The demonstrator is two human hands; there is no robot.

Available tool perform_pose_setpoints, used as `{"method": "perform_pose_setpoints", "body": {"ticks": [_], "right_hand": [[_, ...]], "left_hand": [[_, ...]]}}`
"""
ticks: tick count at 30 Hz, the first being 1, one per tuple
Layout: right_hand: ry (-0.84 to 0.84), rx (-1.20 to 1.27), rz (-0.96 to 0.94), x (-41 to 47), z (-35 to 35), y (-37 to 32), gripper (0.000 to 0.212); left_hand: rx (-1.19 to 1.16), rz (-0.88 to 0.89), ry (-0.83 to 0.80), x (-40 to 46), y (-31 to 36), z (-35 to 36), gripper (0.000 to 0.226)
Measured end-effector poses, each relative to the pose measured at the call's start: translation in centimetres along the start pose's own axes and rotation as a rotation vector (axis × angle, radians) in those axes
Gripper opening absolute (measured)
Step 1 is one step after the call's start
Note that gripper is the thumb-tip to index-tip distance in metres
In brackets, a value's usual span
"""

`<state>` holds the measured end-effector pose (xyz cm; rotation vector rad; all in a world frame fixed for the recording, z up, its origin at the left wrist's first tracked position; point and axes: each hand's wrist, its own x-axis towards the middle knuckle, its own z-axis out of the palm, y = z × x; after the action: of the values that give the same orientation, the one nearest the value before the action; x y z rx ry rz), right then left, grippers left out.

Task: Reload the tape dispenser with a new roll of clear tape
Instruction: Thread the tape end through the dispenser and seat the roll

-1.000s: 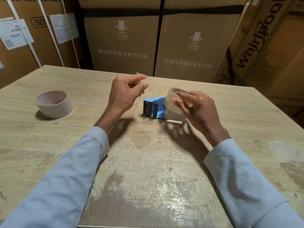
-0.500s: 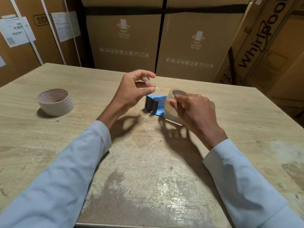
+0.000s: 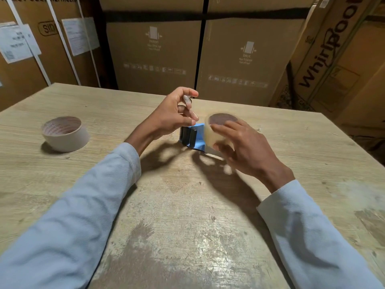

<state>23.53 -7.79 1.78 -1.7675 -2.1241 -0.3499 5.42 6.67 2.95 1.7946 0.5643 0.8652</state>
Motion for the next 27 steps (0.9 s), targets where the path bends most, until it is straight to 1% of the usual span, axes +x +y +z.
{"method": "perform_pose_setpoints", "body": {"ticks": [2,5,8,11,13,16,18,20,23,27], "right_hand": [[-0.031,-0.009,-0.011,0.0,-0.1,0.1,0.048],[-0.063,0.058,0.049,-0.1,0.1,0.3,0.054],[-0.054,0.061,0.070,-0.2,0.1,0.5,0.054],[-0.041,0.029,0.081,-0.1,0.2,0.4,0.054],[-0.060,-0.010,0.085,-0.1,0.5,0.3,0.062],[-0.100,-0.013,0.084,0.0,0.5,0.3,0.084],[-0.112,0.021,0.104,0.0,0.5,0.3,0.088],[-0.151,0.032,0.114,0.1,0.4,0.4,0.085],[-0.188,0.023,0.156,0.2,0.5,0.6,0.084],[-0.218,0.065,0.214,0.5,0.7,1.1,0.080]], "left_hand": [[-0.023,0.003,0.002,0.1,-0.5,0.1,0.068],[-0.044,0.012,0.014,-0.1,-1.0,0.2,0.067],[-0.090,-0.006,0.028,-0.3,-1.3,0.1,0.066],[-0.076,-0.004,0.027,-0.1,-1.2,0.0,0.068],[-0.042,-0.013,0.007,0.1,-1.1,0.1,0.068],[-0.015,-0.024,-0.005,0.0,-1.1,0.1,0.068],[0.004,-0.025,0.001,-0.2,-1.0,0.2,0.068],[0.064,-0.015,0.006,-0.3,-0.7,0.4,0.064],[0.224,0.039,0.014,-0.1,0.1,1.4,0.060],[0.450,0.075,0.053,0.4,0.8,2.7,0.062]]}}
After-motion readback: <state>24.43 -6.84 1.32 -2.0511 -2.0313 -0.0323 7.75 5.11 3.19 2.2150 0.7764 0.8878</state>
